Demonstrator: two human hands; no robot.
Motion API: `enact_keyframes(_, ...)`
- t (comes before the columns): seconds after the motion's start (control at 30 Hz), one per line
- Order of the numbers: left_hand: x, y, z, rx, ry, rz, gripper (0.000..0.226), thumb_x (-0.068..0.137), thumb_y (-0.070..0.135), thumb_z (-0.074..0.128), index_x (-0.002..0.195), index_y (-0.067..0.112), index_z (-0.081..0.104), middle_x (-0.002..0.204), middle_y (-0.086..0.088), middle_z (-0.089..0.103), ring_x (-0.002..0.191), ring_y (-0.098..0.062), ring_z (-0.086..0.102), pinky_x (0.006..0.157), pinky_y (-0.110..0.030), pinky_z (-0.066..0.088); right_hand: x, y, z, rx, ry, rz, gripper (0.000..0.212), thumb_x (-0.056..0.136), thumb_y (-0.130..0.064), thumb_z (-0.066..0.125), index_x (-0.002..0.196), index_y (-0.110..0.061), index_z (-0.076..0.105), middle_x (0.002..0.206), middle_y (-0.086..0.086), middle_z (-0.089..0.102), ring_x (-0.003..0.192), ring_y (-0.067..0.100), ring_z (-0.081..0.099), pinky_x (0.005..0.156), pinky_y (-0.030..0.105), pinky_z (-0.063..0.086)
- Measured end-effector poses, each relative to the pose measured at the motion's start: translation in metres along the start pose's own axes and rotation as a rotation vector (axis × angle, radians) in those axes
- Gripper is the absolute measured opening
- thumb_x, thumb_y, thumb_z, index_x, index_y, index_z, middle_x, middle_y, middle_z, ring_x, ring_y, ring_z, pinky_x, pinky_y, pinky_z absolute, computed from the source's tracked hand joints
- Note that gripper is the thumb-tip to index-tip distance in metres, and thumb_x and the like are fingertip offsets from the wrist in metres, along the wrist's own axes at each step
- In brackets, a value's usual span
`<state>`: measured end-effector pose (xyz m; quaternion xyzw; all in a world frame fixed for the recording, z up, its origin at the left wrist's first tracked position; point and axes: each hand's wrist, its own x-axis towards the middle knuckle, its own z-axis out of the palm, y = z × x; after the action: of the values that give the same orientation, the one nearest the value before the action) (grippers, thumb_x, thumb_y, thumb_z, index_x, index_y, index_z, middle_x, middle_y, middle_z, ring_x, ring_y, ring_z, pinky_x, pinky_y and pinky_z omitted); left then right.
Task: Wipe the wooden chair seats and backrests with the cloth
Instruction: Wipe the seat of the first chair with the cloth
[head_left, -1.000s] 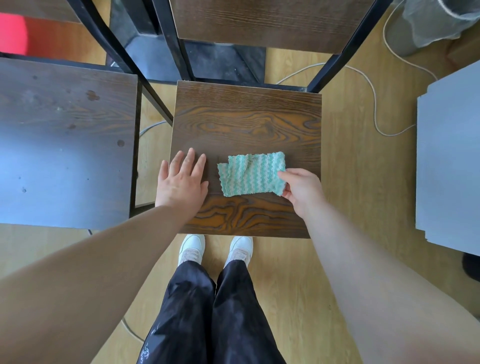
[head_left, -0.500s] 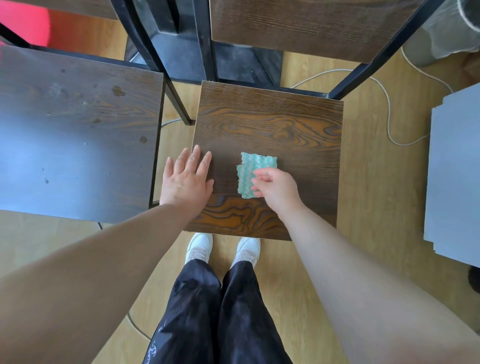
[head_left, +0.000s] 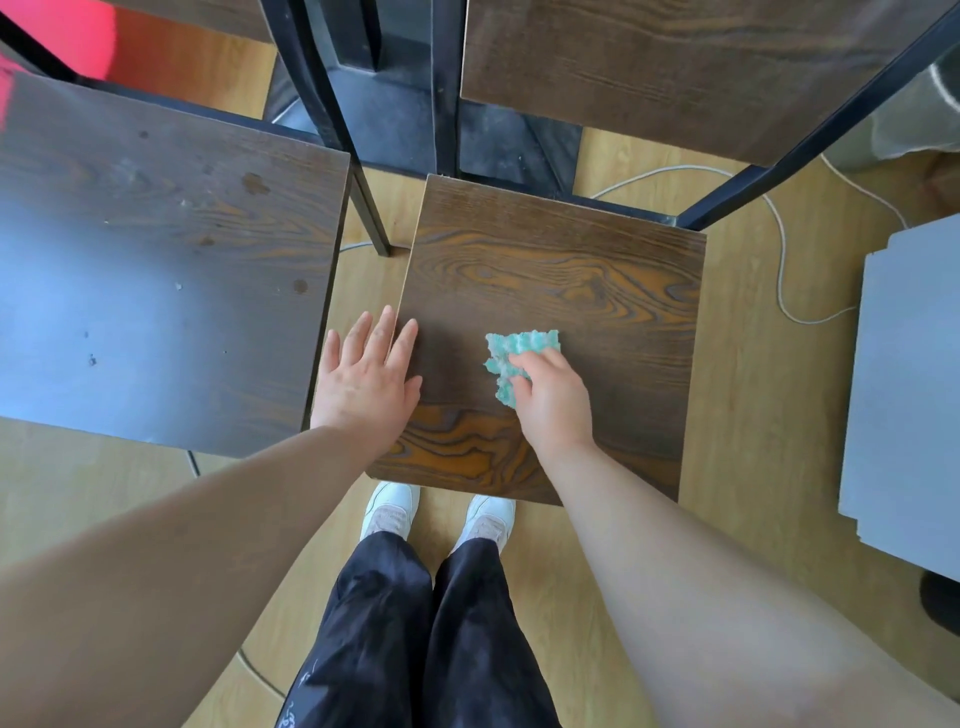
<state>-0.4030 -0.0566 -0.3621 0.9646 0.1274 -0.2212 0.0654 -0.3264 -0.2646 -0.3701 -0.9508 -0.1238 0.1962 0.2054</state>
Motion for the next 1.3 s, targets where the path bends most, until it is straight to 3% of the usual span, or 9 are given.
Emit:
enact_keyframes(0.17, 0.011, -0.001, -0.005, -0.001, 0.005, -0.012, 0.064, 0.102, 0.048, 0.027, 0.158, 0.027, 0.003, 0.167, -0.002, 0.002, 0.153, -0.027, -0.001, 0.123, -0.051, 0.006, 0.051, 0.008, -0.037, 0.150, 0.192, 0.160, 0.031, 0.096, -0.023, 0.060, 0.126, -0.019, 0.064, 0.129, 0.000, 0.060, 0.114, 0.017, 0.060, 0.096, 0.031, 0.053)
enact_keyframes(0.3, 0.029, -0.002, -0.015, 0.011, 0.024, -0.004, 0.064, 0.102, 0.049, 0.024, 0.158, 0.028, 0.000, 0.167, -0.002, 0.000, 0.153, -0.026, -0.004, 0.123, -0.051, 0.004, 0.115, 0.016, -0.080, 0.149, 0.312, 0.234, 0.031, 0.097, -0.026, 0.059, 0.127, -0.019, 0.064, 0.124, 0.003, 0.060, 0.108, 0.016, 0.062, 0.086, 0.023, 0.053)
enact_keyframes(0.4, 0.048, -0.002, -0.024, 0.000, 0.055, -0.028, 0.064, 0.102, 0.049, 0.023, 0.157, 0.028, -0.002, 0.167, -0.001, -0.001, 0.153, -0.025, -0.005, 0.123, -0.050, 0.003, 0.155, 0.021, -0.095, 0.142, 0.253, 0.285, 0.031, 0.097, -0.027, 0.057, 0.127, -0.019, 0.065, 0.120, 0.007, 0.061, 0.106, 0.021, 0.061, 0.081, 0.022, 0.047)
enact_keyframes(0.57, 0.062, -0.002, -0.031, 0.001, 0.071, -0.031, 0.064, 0.103, 0.051, 0.021, 0.157, 0.029, -0.004, 0.167, -0.001, -0.002, 0.153, -0.025, -0.006, 0.122, -0.050, 0.000, 0.171, 0.021, -0.090, 0.110, 0.140, 0.389, 0.043, 0.095, -0.051, 0.052, 0.114, -0.017, 0.070, 0.113, 0.010, 0.060, 0.097, 0.020, 0.059, 0.060, 0.016, 0.036)
enact_keyframes(0.67, 0.063, -0.003, -0.031, -0.010, 0.061, -0.036, 0.064, 0.103, 0.051, 0.022, 0.157, 0.029, -0.003, 0.167, 0.000, -0.002, 0.153, -0.024, -0.006, 0.123, -0.050, 0.000, 0.167, 0.018, -0.083, 0.111, 0.196, 0.374, 0.029, 0.094, -0.036, 0.061, 0.114, -0.015, 0.065, 0.118, 0.008, 0.061, 0.105, 0.022, 0.061, 0.069, 0.019, 0.042)
enact_keyframes(0.77, 0.060, -0.005, -0.027, -0.015, 0.058, -0.047, 0.064, 0.103, 0.051, 0.022, 0.157, 0.028, -0.003, 0.167, 0.000, -0.002, 0.153, -0.024, -0.005, 0.123, -0.050, 0.001, 0.164, 0.007, -0.075, 0.176, 0.210, 0.370, 0.038, 0.089, -0.032, 0.069, 0.122, -0.018, 0.056, 0.120, 0.003, 0.063, 0.108, 0.020, 0.062, 0.079, 0.025, 0.049)
enact_keyframes(0.87, 0.055, -0.006, -0.026, -0.032, 0.054, -0.050, 0.065, 0.102, 0.051, 0.023, 0.157, 0.027, -0.002, 0.167, 0.000, 0.000, 0.153, -0.025, -0.004, 0.123, -0.051, 0.002, 0.157, -0.006, -0.060, 0.109, 0.187, 0.307, 0.036, 0.090, -0.031, 0.068, 0.124, -0.018, 0.063, 0.123, 0.001, 0.062, 0.108, 0.018, 0.062, 0.081, 0.023, 0.050)
enact_keyframes(1.03, 0.045, -0.009, -0.027, -0.044, 0.041, -0.057, 0.065, 0.103, 0.049, 0.025, 0.158, 0.026, 0.002, 0.167, -0.001, 0.001, 0.153, -0.026, -0.001, 0.123, -0.051, 0.004, 0.132, -0.022, -0.038, 0.155, 0.081, 0.214, 0.034, 0.091, -0.025, 0.067, 0.125, -0.021, 0.065, 0.126, -0.003, 0.058, 0.109, 0.016, 0.060, 0.087, 0.026, 0.054)
enact_keyframes(1.3, 0.014, -0.017, -0.018, -0.054, 0.015, -0.052, 0.063, 0.104, 0.045, 0.028, 0.158, 0.025, 0.005, 0.167, -0.002, 0.004, 0.153, -0.028, 0.003, 0.123, -0.051, 0.006, 0.057, -0.027, -0.010, 0.118, -0.100, 0.006, 0.019, 0.093, -0.018, 0.064, 0.112, -0.019, 0.069, 0.114, -0.006, 0.057, 0.100, 0.016, 0.059, 0.088, 0.028, 0.054)
